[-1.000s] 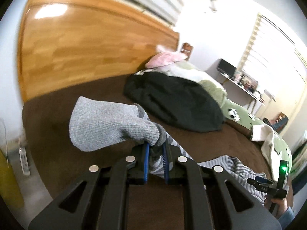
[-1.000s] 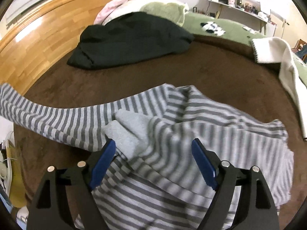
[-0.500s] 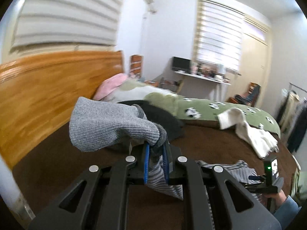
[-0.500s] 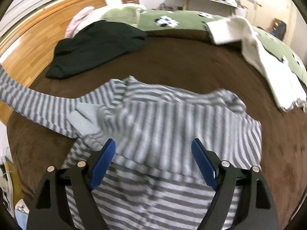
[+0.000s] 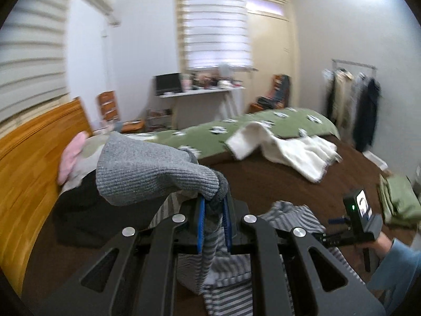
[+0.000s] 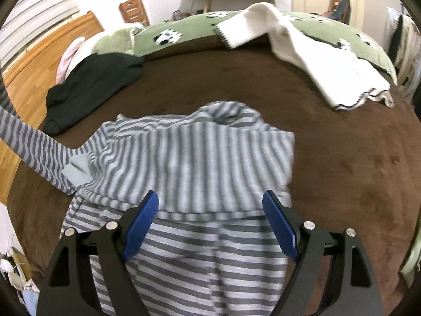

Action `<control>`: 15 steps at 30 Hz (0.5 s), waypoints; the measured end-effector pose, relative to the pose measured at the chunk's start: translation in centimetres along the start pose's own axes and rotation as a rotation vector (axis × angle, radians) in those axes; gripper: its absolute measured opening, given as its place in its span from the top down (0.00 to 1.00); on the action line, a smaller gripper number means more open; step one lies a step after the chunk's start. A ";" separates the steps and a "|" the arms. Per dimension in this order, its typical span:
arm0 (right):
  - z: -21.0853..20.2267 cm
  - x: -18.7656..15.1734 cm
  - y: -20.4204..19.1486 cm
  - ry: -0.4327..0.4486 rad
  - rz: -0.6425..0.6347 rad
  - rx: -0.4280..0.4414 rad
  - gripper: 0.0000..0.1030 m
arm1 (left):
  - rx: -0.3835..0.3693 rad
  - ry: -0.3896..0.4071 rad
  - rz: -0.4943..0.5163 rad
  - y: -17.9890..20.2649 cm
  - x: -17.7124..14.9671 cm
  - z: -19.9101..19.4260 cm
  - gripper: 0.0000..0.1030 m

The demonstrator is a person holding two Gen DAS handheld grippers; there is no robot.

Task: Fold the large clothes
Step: 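Lift the sleeve with the left gripper and carry it across the hoodie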

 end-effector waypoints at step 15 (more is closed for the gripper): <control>-2.7 -3.9 11.9 -0.014 0.120 -0.117 0.21 | -0.283 -0.231 0.127 18.3 -6.5 13.2 0.86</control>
Point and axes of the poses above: each gripper's, at about its wrist camera, not at the fingertips, and z roughly the way its jaws point, y to its right, x to its top, the point moved 7 cm from there along z, roughly the way its jaws point, and after that the axes turned 2 degrees about y, right-handed, at the moved point
